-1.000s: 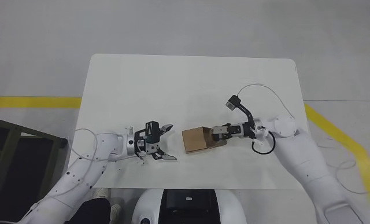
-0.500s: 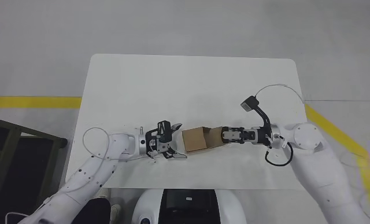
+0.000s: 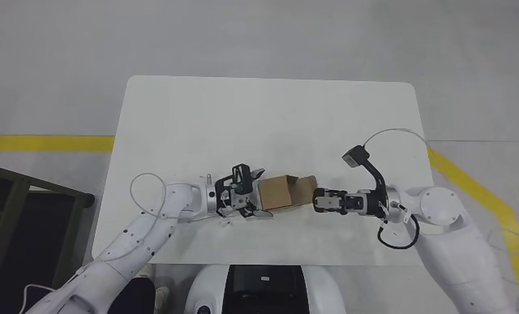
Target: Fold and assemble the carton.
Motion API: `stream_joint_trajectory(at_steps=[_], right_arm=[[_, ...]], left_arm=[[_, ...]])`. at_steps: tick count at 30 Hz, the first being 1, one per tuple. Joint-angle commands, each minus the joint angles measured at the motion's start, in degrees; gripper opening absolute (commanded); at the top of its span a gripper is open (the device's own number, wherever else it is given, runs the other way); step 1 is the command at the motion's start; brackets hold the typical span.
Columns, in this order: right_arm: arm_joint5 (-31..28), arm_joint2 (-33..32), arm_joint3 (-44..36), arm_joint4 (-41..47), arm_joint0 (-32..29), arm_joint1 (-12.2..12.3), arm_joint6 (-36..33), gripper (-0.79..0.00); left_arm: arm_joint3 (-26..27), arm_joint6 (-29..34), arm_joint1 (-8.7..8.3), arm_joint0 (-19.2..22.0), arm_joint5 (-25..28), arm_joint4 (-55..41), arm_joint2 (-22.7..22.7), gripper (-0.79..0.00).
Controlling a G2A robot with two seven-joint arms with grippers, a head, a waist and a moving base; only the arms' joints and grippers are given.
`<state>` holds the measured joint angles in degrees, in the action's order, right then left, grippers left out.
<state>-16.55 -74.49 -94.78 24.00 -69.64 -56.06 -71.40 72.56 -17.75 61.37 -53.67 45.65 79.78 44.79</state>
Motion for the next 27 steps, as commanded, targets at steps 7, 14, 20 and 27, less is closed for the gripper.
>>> stream_joint_trajectory(at_steps=[7, 14, 20, 27], right_arm=[[-0.16, 0.52, 0.37, 0.26, -0.24, 0.05, 0.17, -0.012], [0.12, 1.16, 1.98, -0.3, -0.22, 0.06, 0.81, -0.028], [0.85, 1.41, 1.79, -2.83, -0.68, 0.17, 2.63, -0.477], [1.83, 0.13, 0.32, -6.58, -2.11, 0.65, 4.29, -0.785]], left_arm=[[-0.75, -0.38, -0.11, 0.86, 3.04, 0.16, 1.36, 0.0], [-0.58, -1.8, -0.11, 2.13, 6.91, 1.61, 1.58, 0.0], [-1.47, -0.78, 0.35, 4.05, 8.87, 1.79, 1.19, 0.0], [-3.43, -0.29, 1.53, 5.41, 9.31, 0.63, -0.59, 0.0]])
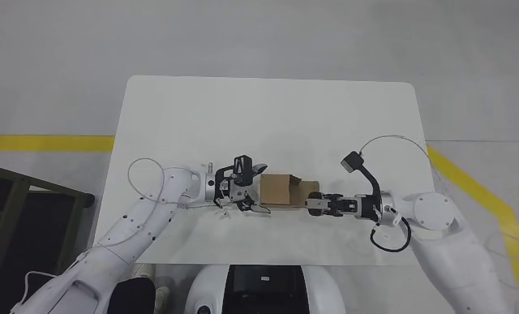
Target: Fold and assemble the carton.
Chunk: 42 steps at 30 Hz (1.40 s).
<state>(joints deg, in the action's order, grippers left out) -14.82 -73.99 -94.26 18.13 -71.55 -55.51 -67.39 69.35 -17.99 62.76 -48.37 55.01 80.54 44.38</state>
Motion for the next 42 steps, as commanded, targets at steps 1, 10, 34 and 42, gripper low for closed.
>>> stream_joint_trajectory(at_steps=[1, 10, 34, 42], right_arm=[[0.2, -0.5, -0.3, -1.13, -0.28, 0.14, 0.39, -0.785], [0.2, -0.5, -0.3, -1.13, -0.28, 0.14, 0.39, -0.785], [12.98, 4.18, 0.38, -14.68, -2.71, 0.32, 8.13, -0.785], [4.83, 6.98, 6.84, -11.1, 0.7, -0.88, 12.22, -0.785]], left_arm=[[-0.43, -0.08, 0.26, 0.21, -0.13, -0.22, -0.33, 0.0], [-1.87, -0.48, 0.92, 0.85, -0.44, -0.17, -0.68, 0.0], [-3.61, -1.89, 2.07, 1.72, -0.32, 1.35, -1.04, 0.0], [-3.63, -1.87, 2.41, 1.71, -0.36, 1.78, -1.25, 0.0]])
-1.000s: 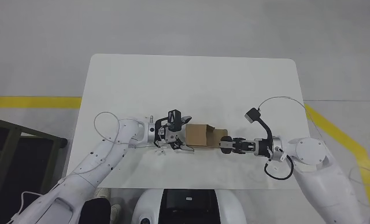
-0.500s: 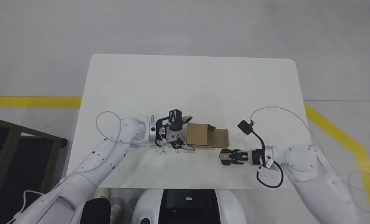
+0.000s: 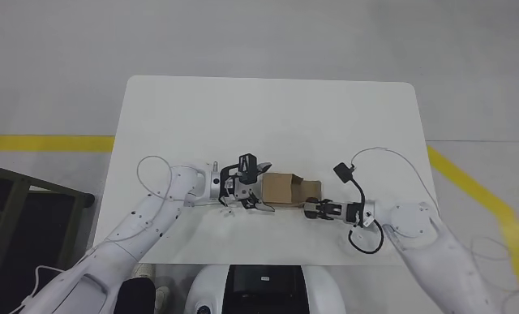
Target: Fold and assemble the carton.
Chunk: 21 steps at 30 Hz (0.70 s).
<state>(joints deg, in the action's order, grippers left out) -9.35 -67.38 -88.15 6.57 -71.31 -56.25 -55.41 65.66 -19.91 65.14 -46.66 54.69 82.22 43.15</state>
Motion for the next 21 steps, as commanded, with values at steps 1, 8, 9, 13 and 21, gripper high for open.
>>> stream_joint_trajectory(at_steps=[1, 8, 9, 13, 21], right_arm=[[-1.28, 0.84, 1.55, 0.92, 1.0, -0.31, 0.37, -0.785], [-4.0, 4.41, 5.93, 2.85, 5.24, -1.53, -0.01, -0.785], [-4.34, 5.1, 6.45, 3.02, 5.87, -1.75, -0.17, -0.785], [-5.7, 7.73, 8.59, 3.67, 8.31, -2.64, -0.49, -0.785], [-7.9, 10.75, 12.37, 5.1, 11.39, -3.97, -0.46, -0.785]], left_arm=[[0.14, 0.04, 0.06, 0.01, -0.06, 0.17, -0.01, 0.0], [0.39, -0.12, 0.18, -0.05, -0.18, 0.67, 0.22, 0.0], [0.37, -0.09, 0.19, -0.08, -0.16, 0.72, 0.25, 0.0], [0.65, 0.15, 0.26, -0.23, -0.38, 0.95, 0.35, 0.0], [0.71, 0.82, 0.28, -0.36, -0.17, 0.93, 0.89, 0.0]])
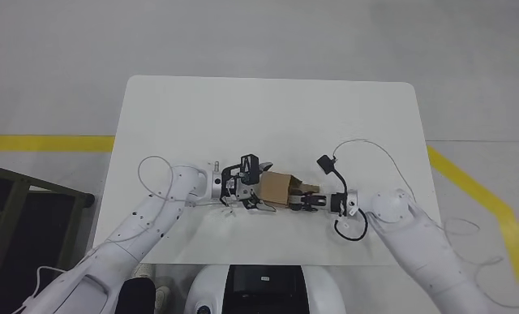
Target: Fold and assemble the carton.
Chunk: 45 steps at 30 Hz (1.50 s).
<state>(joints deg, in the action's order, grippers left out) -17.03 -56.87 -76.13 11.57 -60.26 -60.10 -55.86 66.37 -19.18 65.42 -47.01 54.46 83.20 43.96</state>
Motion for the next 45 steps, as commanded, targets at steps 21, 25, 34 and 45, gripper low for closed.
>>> stream_joint_trajectory(at_steps=[21, 25, 34, 45], right_arm=[[-3.23, 4.57, 6.77, 2.04, 5.38, -2.68, -0.18, -0.785], [-3.77, 4.6, 7.45, 2.47, 5.38, -2.87, -0.17, -0.785], [-3.39, -1.24, 4.15, -0.08, 2.8, -0.96, -0.79, -0.785], [0.94, -8.76, -1.36, -4.58, -2.32, 1.52, 0.54, -0.785]], left_arm=[[0.57, 0.88, 0.32, -0.22, 0.87, -0.43, 0.68, 0.0], [0.51, 0.88, 0.48, -0.13, 1.18, -0.45, 0.49, 0.0], [-0.06, 0.77, 0.68, 0.06, 1.38, -0.25, 0.56, 0.0], [-0.56, 0.35, 0.72, -0.39, 1.29, -0.06, 0.97, 0.0]])
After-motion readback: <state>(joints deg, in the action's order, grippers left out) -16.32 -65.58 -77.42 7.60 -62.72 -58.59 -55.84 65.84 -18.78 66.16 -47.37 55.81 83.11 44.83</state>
